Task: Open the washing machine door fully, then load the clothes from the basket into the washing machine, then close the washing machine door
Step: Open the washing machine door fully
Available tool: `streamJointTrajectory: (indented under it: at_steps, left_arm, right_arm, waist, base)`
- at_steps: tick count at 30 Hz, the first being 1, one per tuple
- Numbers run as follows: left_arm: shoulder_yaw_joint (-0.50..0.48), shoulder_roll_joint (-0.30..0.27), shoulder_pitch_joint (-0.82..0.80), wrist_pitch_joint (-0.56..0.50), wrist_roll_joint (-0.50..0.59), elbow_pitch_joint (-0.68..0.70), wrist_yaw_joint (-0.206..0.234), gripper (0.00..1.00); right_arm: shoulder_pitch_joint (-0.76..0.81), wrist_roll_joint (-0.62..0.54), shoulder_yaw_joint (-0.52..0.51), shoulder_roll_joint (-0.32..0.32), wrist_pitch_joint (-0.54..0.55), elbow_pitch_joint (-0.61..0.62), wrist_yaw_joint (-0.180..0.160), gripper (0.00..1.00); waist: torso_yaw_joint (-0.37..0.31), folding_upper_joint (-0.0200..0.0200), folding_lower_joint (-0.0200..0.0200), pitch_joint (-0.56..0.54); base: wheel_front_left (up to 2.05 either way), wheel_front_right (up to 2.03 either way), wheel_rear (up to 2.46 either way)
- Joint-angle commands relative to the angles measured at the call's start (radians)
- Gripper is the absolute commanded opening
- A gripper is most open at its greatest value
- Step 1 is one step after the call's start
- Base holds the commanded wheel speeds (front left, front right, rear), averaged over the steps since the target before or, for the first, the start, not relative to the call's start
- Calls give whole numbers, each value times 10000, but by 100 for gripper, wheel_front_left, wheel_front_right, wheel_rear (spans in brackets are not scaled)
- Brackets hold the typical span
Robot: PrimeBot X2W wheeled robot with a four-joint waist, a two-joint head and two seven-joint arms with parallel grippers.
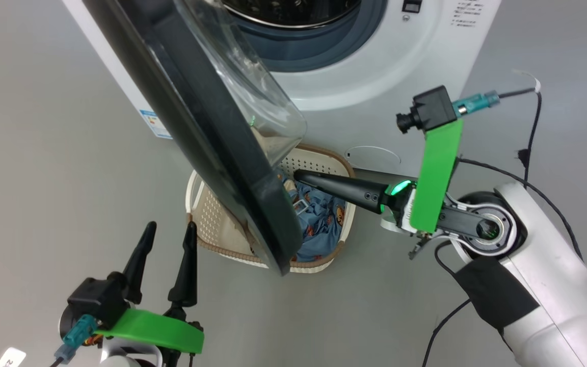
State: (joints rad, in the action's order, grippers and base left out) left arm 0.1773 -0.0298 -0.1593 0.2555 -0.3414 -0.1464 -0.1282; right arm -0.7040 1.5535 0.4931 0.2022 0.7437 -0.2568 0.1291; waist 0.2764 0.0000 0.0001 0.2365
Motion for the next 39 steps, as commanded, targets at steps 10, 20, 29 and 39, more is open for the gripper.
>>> streamJointTrajectory:
  at_steps: [10,20,29,39]
  left_arm:
    - [-469,-226,325,63,290,108,-25,100]
    - [-657,-451,592,63,350,125,-25,100]
    - [-997,-565,806,63,381,196,-25,100]
    - [-1422,-626,1109,63,395,337,-25,100]
  right_arm:
    - [1117,-568,336,585,-1243,436,16,100]
    - [1902,-539,562,1251,-2491,277,16,100]
    - [2633,-356,368,1861,-3627,247,16,100]
    - [3307,-551,483,2378,-4922,154,16,100]
  waist:
    - [-642,0,-1,-582]
    - [-1123,0,-1,-979]
    - [-1604,0,-1,-1148]
    - [-2204,0,-1,-1233]
  base:
    - [0,0,0]
    - [0,0,0]
    - [0,0,0]
    - [0,0,0]
